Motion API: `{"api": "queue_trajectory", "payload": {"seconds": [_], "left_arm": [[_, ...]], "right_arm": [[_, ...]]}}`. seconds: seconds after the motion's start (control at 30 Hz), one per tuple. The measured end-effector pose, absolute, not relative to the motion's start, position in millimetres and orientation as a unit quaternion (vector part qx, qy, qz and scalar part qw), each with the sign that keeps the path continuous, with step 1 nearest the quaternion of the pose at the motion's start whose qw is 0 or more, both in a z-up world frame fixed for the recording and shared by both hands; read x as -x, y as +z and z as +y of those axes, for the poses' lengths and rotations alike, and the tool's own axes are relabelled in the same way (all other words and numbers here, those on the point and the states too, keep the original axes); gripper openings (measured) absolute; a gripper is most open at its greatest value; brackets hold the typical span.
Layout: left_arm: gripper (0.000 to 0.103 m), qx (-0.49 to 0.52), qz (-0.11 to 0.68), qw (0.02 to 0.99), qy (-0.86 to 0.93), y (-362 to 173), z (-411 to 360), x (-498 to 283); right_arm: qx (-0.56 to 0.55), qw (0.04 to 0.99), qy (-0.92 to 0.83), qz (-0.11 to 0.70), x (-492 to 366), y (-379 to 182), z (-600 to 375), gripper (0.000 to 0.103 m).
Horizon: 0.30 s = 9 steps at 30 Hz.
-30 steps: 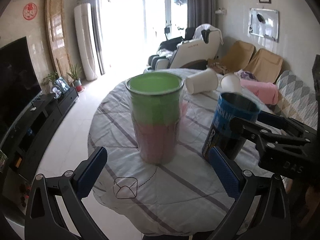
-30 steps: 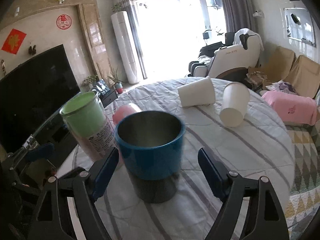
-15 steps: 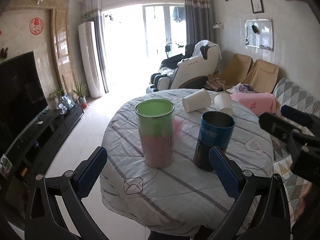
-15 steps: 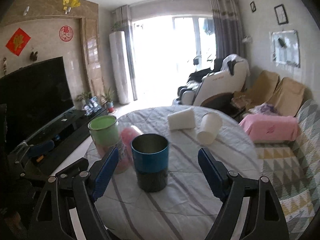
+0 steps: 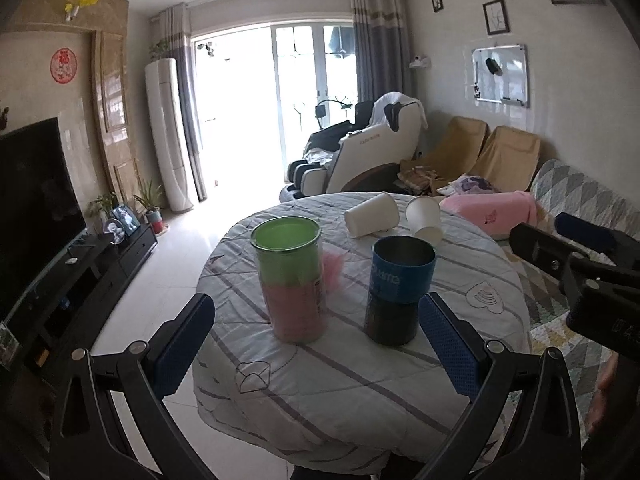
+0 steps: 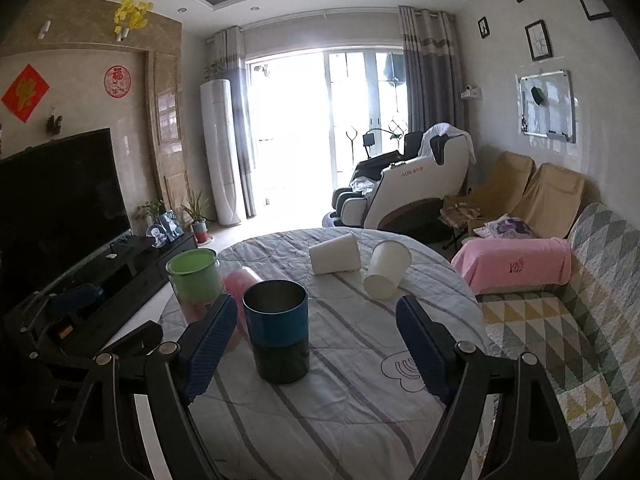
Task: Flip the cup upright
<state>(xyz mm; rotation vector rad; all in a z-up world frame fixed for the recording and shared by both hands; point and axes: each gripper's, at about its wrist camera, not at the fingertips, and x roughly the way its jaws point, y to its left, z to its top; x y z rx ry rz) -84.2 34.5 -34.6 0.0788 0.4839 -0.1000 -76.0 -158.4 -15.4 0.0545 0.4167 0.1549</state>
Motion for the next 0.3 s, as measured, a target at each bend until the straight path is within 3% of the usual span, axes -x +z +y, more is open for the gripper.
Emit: {"api": "queue_trajectory", "payload": {"seconds": [0.3], "left_arm": [[0.103,-0.038,0.234,0.969,-0.064,-34.3,35.0,83.8]], "right_arm": [[-0.025,0.972,0.078,0.22,72.0,-20.2,-157.7,0.083]]}}
